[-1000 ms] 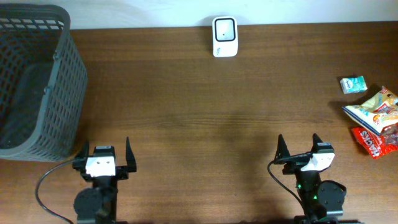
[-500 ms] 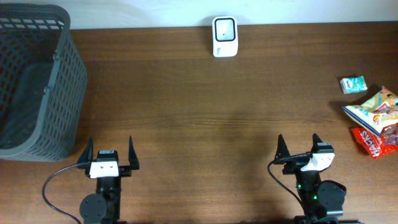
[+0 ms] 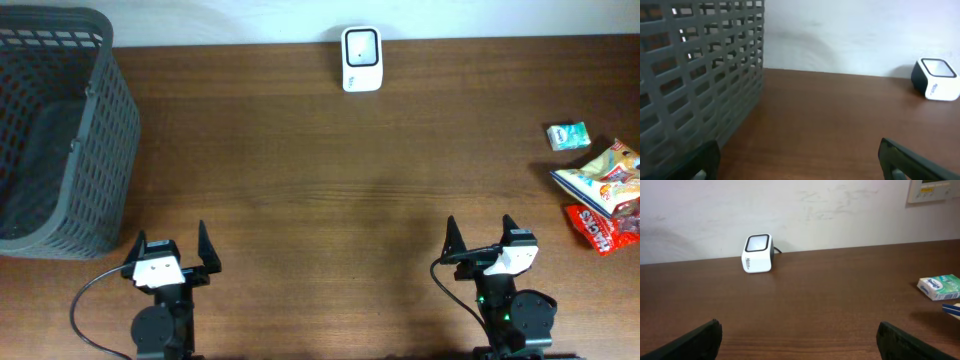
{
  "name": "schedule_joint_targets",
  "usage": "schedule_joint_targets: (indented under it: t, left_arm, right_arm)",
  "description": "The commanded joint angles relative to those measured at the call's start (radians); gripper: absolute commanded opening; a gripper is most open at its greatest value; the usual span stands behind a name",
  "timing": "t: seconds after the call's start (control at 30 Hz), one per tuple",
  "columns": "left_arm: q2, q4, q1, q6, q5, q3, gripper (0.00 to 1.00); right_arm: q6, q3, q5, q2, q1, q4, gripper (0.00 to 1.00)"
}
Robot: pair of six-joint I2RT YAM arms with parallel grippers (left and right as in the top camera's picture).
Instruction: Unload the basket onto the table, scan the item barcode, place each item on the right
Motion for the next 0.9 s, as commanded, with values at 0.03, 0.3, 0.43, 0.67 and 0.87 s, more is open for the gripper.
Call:
schedule_joint_targets:
  t: [0.03, 0.3, 0.43, 0.67, 0.87]
  left_arm:
    - [-0.007, -0.002, 0.006, -0.042, -0.024, -0.003, 0.99]
    - [-0.007, -0.01, 0.006, 0.063, 0.048, -0.003, 0.99]
    - [-0.007, -0.013, 0.006, 0.062, 0.068, -0.002, 0.99]
    - [-0.007, -0.016, 0.006, 0.062, 0.079, -0.002, 0.99]
    - [-0.007, -0.014, 0.006, 0.062, 0.079, -0.002, 0.99]
  right_arm:
    - [0.001, -0.007, -0.005, -0.007, -0.006, -0.002, 0.98]
    - [0.001, -0.007, -0.005, -0.007, -0.006, -0.001, 0.98]
    - [0.001, -0.007, -0.005, -0.007, -0.006, -0.002, 0.98]
    - [0.001, -0.007, -0.006, -0.007, -0.006, -0.001, 0.98]
    - [0.001, -0.007, -0.005, -0.007, -0.006, -0.001, 0.98]
